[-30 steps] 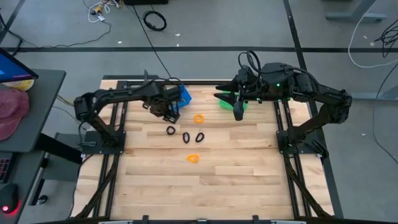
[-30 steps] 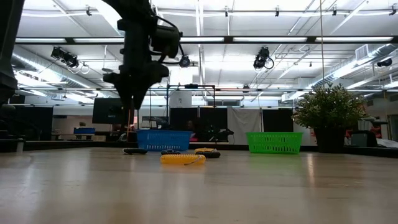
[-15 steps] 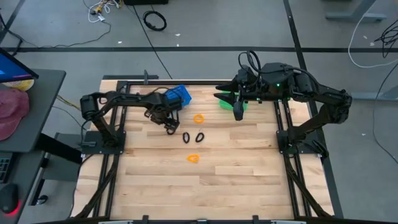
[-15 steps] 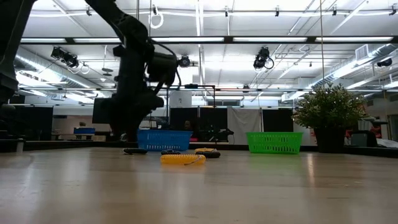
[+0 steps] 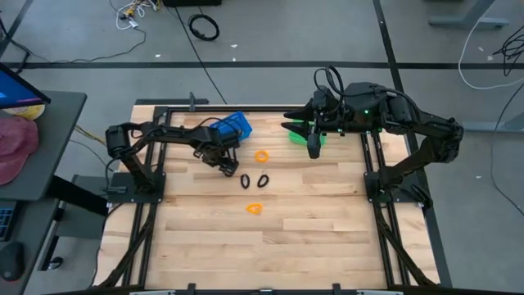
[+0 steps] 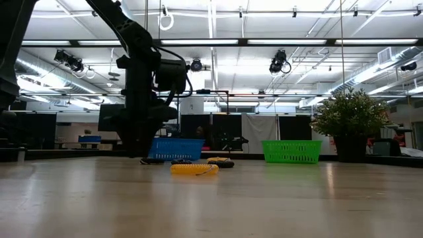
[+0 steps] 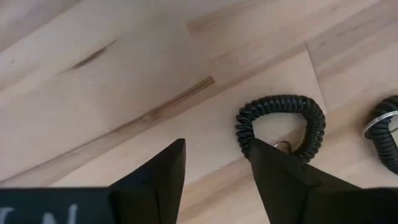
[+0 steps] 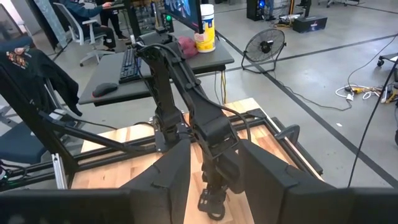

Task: Sort spring keychains
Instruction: Put the black spring keychain into the green bin

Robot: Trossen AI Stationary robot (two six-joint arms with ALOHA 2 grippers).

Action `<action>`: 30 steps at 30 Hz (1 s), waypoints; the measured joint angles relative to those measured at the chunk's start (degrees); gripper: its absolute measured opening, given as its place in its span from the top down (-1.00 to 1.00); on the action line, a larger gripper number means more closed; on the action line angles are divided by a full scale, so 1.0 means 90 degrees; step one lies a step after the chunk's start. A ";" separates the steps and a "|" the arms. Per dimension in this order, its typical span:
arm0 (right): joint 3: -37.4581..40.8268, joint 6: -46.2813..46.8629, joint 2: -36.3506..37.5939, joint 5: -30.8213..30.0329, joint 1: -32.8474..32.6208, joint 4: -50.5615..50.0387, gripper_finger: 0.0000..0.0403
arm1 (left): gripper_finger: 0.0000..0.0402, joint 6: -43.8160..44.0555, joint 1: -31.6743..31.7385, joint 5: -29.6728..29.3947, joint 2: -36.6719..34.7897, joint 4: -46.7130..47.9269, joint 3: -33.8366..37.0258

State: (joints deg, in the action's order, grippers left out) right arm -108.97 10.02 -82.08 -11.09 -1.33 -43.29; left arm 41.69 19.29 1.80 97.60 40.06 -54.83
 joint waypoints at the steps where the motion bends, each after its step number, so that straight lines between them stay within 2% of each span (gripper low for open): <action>1: 0.0000 0.0000 0.0000 0.0000 0.0001 0.0000 0.32 | 0.11 0.0002 -0.0033 -0.0003 0.0000 0.0006 0.0000; 11: 0.0000 0.0000 0.0000 -0.0002 -0.0001 -0.0002 0.32 | 0.21 0.0132 -0.0383 -0.0011 -0.0002 -0.0205 -0.0029; 16: 0.0000 0.0000 0.0000 -0.0002 -0.0002 -0.0002 0.32 | 0.23 0.0173 -0.0373 -0.0438 -0.0007 -0.0243 -0.0011; 22: 0.0000 -0.0001 0.0000 -0.0002 -0.0002 -0.0002 0.32 | 0.32 0.0079 -0.0328 -0.0452 -0.0007 -0.0322 -0.0010; 30: 0.0000 0.0002 -0.0005 -0.0002 -0.0002 0.0027 0.32 | 0.36 0.0127 -0.0413 -0.0392 0.0366 -0.0423 -0.0039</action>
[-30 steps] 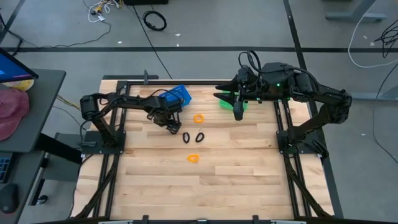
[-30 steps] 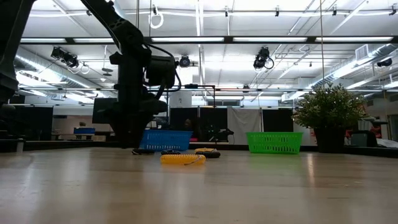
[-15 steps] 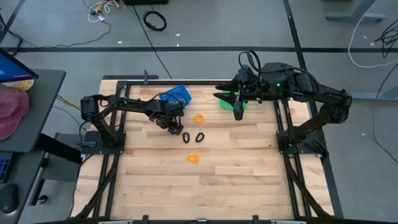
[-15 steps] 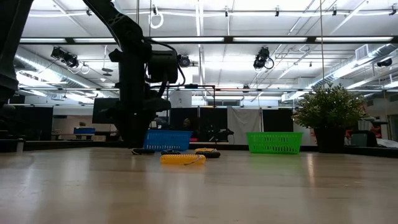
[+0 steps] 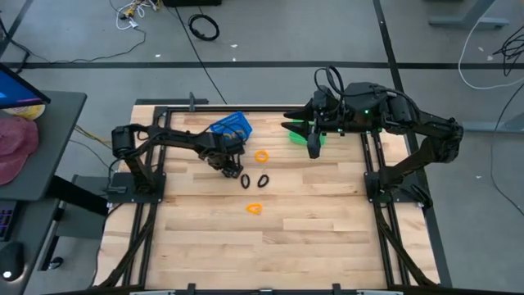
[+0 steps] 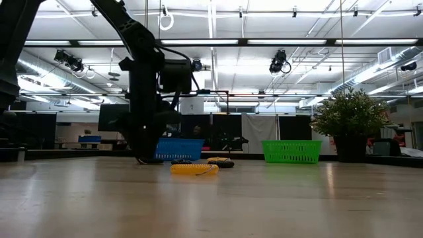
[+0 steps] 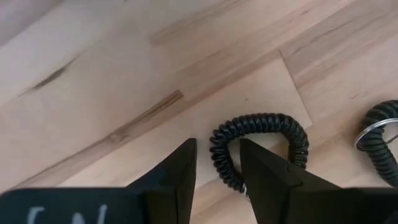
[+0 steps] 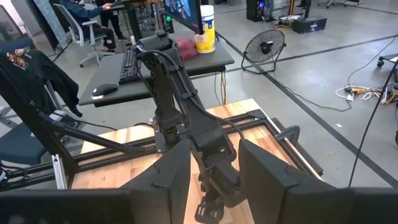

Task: Sort spring keychains
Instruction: Put the black spring keychain into the green bin

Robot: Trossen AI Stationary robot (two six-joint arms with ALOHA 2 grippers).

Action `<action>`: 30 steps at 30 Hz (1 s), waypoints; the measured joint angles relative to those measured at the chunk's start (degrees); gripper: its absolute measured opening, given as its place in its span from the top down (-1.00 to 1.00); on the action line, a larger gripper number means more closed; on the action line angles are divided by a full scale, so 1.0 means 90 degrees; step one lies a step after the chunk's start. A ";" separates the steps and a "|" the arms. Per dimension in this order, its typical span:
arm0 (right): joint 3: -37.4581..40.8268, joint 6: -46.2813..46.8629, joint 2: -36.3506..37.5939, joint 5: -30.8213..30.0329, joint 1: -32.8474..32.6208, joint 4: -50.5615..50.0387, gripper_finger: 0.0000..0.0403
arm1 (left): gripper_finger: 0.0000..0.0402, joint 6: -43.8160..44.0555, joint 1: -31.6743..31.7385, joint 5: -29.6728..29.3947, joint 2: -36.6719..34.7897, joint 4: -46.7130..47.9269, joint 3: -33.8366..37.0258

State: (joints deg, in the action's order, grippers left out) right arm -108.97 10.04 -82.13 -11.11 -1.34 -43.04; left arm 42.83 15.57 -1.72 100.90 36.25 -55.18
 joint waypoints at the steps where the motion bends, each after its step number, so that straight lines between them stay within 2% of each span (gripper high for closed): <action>1: 0.0000 0.0003 0.0000 0.0000 0.0000 0.0000 0.32 | 0.36 0.0003 -0.0006 -0.0027 -0.0002 -0.0021 0.0009; 6: 0.0000 0.0015 0.0000 0.0000 0.0000 0.0018 0.32 | 0.48 -0.0006 -0.0008 -0.0150 -0.0056 -0.0014 0.0022; 13: 0.0000 0.0017 0.0000 0.0000 0.0000 0.0021 0.32 | 0.92 -0.0222 -0.0009 -0.0132 -0.0068 -0.0030 0.0024; 18: 0.0000 0.0002 0.0000 0.0000 0.0000 0.0020 0.32 | 0.93 -0.0402 -0.0004 -0.0122 -0.0238 0.0172 0.0060; 24: 0.0000 0.0000 0.0000 0.0000 0.0002 0.0021 0.32 | 0.97 -0.0547 -0.0004 -0.0140 -0.1357 0.0410 0.0048; 30: 0.0000 -0.0002 0.0000 0.0000 0.0019 0.0024 0.32 | 0.96 -0.0530 -0.0007 -0.0413 -0.3085 0.0006 0.0048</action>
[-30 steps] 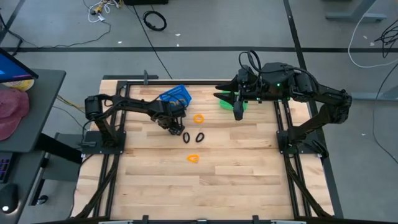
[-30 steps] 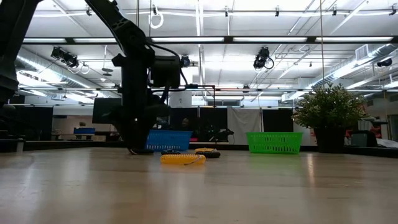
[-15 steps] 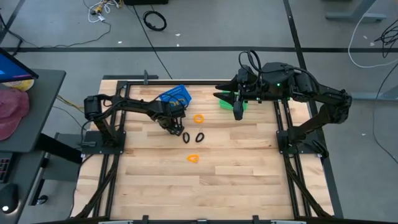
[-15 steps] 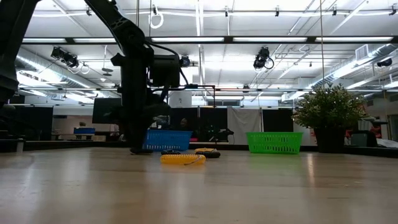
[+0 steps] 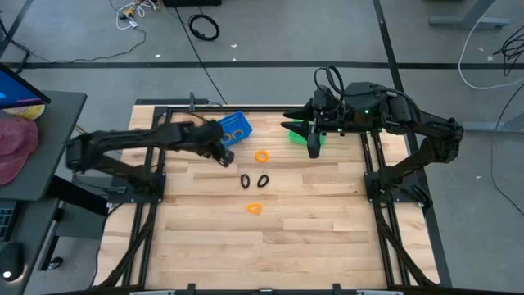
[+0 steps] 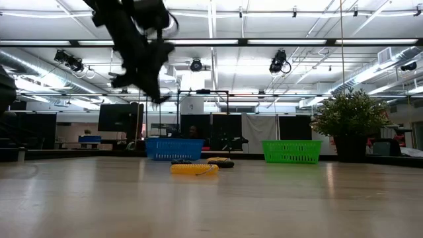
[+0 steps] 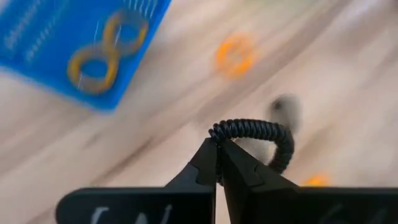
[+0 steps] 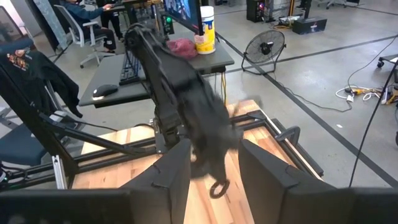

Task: Sort spring keychains
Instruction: Put the black spring keychain into the green bin

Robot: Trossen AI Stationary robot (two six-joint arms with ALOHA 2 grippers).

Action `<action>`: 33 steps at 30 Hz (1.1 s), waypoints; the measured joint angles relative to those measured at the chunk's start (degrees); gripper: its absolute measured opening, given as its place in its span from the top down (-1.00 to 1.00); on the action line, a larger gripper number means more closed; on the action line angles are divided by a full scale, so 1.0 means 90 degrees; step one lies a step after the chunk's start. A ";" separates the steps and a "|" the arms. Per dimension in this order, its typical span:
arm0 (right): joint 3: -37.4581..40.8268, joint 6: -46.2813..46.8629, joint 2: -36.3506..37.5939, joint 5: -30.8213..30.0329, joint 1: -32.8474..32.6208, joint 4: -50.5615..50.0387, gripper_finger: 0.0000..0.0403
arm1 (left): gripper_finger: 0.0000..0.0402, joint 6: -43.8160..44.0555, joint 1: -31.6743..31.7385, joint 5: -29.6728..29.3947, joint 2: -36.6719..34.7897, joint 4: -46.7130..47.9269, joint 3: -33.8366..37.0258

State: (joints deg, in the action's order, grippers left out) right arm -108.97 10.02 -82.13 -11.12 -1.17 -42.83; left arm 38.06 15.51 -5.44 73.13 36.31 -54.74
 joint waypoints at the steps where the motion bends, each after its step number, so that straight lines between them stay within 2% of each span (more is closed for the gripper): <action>1: 0.0000 0.0000 0.0000 0.0000 0.0000 0.0002 0.32 | 0.97 -0.0020 0.0000 -0.0053 -0.0284 -0.0167 0.0000; 8: 0.0000 0.0000 0.0000 -0.0002 0.0044 0.0035 0.32 | 0.97 -0.0173 0.0002 -0.0906 -0.1847 -0.0941 -0.0012; 14: 0.0000 0.0000 0.0000 -0.0002 0.0044 0.0064 0.32 | 0.97 -0.0417 0.0000 -0.1196 -0.2251 -0.1378 -0.0012; 24: 0.0000 0.0000 0.0008 -0.0002 0.0000 -0.0049 0.32 | 0.98 -0.1402 0.0000 0.0064 -0.1971 -0.4911 -0.0012; 30: 0.0001 -0.0002 0.0053 0.0000 -0.0007 -0.0210 0.32 | 0.98 -0.1560 0.0000 0.0554 -0.1639 -0.5389 -0.0020; 33: 0.0002 0.0000 0.0061 -0.0002 -0.0005 -0.0206 0.32 | 0.98 -0.1468 0.0000 0.0849 -0.1385 -0.6009 -0.0015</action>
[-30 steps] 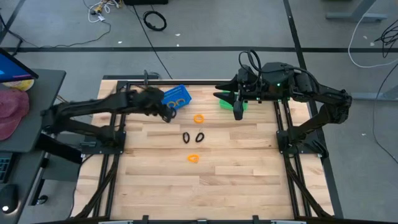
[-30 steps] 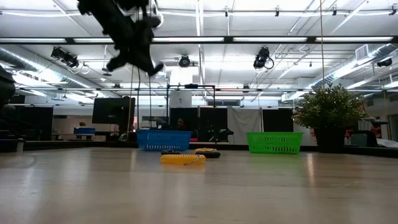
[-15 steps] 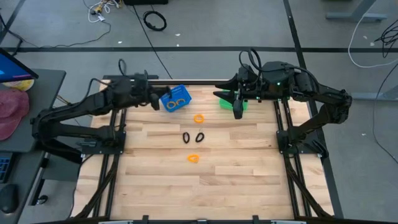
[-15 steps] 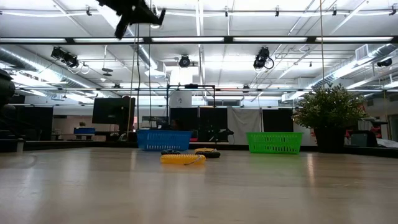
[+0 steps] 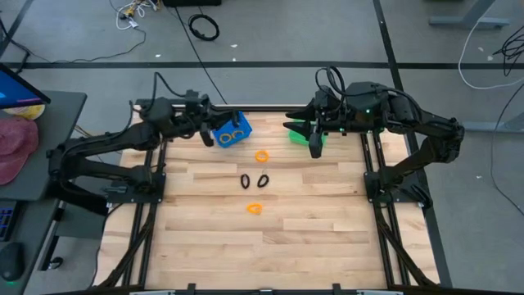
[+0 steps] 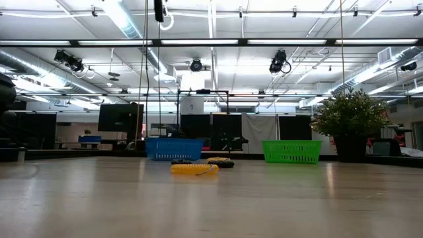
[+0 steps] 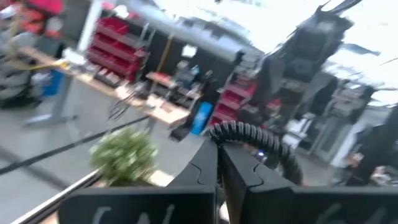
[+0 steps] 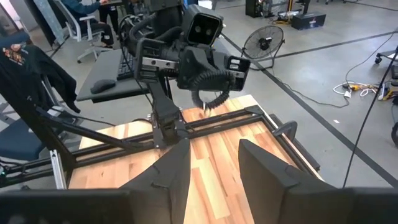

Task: Sort spring keychains
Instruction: Put the black spring keychain into the green bin

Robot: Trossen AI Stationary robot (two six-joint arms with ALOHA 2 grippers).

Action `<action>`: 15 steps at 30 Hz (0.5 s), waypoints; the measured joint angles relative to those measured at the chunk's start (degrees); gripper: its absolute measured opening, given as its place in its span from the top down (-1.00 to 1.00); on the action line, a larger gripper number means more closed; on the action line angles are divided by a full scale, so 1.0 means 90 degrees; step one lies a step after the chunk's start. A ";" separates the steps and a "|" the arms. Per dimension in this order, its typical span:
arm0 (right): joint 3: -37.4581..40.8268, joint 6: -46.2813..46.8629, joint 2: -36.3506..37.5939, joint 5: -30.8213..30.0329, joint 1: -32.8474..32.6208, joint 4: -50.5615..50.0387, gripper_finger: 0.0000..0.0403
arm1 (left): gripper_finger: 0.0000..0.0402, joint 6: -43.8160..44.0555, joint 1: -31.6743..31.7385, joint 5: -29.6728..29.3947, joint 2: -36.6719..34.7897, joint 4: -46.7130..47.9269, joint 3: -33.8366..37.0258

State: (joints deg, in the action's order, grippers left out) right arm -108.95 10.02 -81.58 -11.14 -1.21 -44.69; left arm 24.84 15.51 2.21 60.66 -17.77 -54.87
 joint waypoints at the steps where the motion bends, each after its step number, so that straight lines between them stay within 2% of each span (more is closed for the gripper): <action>1: 0.0000 0.0007 0.0000 0.0000 0.0000 0.0000 0.32 | 0.98 0.0019 0.0000 0.0116 0.0105 -0.0232 -0.0002; 3: -0.0002 0.0081 -0.0028 0.0000 0.0000 0.0005 0.32 | 0.98 0.0157 -0.0015 0.0235 0.0360 -0.0588 -0.0040; 9: 0.0000 0.0044 -0.0226 0.0087 0.0000 -0.0013 0.29 | 0.98 -0.0032 -0.0133 0.0481 0.1145 -0.0555 -0.0835; 15: 0.0000 -0.0187 -0.0545 0.0347 0.0000 0.0177 0.15 | 0.98 -0.0368 -0.0187 0.0647 0.1811 -0.0111 -0.1777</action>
State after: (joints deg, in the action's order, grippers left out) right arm -108.95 8.34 -86.48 -8.01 -1.21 -43.10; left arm 21.54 13.82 8.02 76.96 -18.77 -70.86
